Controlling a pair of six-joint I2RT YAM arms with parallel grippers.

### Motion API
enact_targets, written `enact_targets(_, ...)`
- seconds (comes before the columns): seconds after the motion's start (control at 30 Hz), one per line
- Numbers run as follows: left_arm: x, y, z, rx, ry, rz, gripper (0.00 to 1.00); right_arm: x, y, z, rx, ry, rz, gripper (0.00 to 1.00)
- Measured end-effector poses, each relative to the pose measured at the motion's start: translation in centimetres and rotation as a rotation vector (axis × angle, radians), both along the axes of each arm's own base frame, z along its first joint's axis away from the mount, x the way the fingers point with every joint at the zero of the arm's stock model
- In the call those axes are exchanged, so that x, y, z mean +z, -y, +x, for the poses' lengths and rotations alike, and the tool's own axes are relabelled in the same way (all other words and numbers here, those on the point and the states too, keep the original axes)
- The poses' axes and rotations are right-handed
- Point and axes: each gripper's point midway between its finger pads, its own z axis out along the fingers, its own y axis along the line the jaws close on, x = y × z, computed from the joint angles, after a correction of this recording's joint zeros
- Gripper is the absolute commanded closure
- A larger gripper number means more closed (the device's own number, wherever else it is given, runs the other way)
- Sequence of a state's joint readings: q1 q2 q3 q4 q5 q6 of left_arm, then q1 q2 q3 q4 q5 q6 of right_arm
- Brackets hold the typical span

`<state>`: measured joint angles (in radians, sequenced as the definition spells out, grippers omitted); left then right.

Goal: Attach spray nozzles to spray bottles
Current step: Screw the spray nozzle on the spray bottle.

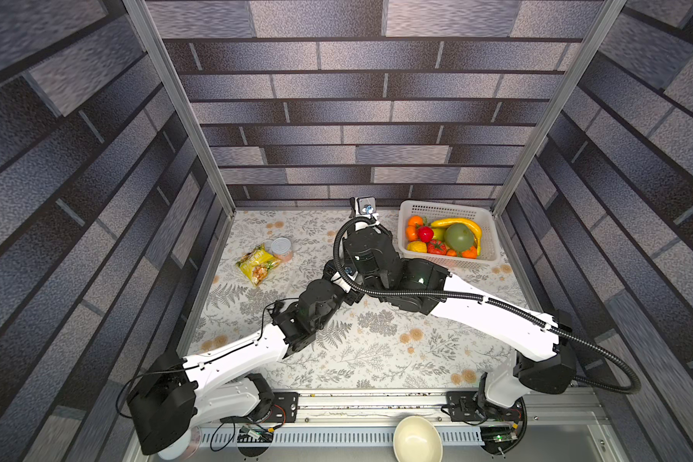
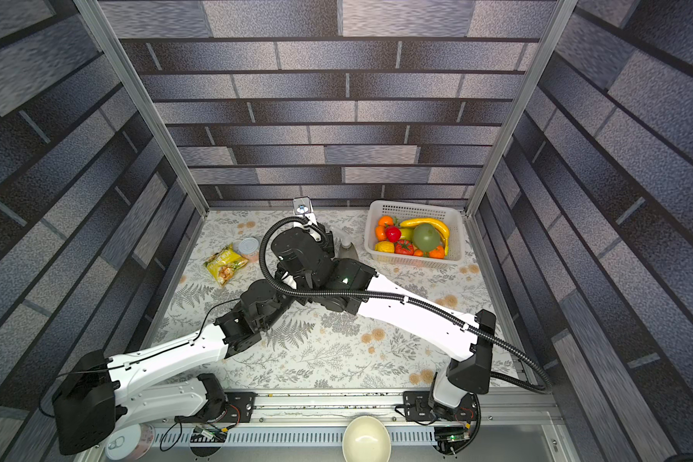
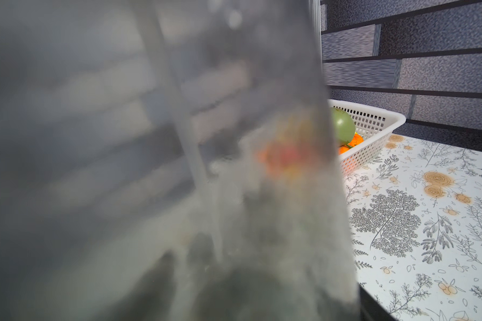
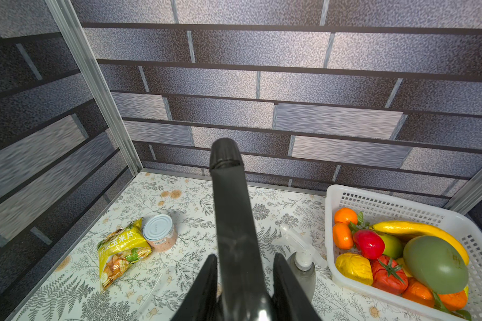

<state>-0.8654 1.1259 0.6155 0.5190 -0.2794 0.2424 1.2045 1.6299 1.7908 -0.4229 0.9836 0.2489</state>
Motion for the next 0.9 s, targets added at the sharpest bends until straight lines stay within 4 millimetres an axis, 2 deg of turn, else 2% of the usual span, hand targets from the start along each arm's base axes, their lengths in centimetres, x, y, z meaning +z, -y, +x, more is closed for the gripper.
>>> enact_targets(0.27, 0.8, 0.4, -0.5, -0.033, 0.027, -0.004, 0.24, -0.6, -0.2, -0.5, 0.037, -0.002, -0.088, 0.56)
enact_targets(0.6, 1.3, 0.8, -0.9, -0.084, 0.039, -0.016, 0.24, 0.0, 0.0, -1.5, 0.078, -0.001, -0.074, 0.45)
enact_targets(0.9, 1.6, -0.2, 0.1, -0.066, 0.043, -0.034, 0.25, -0.5, 0.0, -5.1, 0.228, -0.058, -0.074, 0.37)
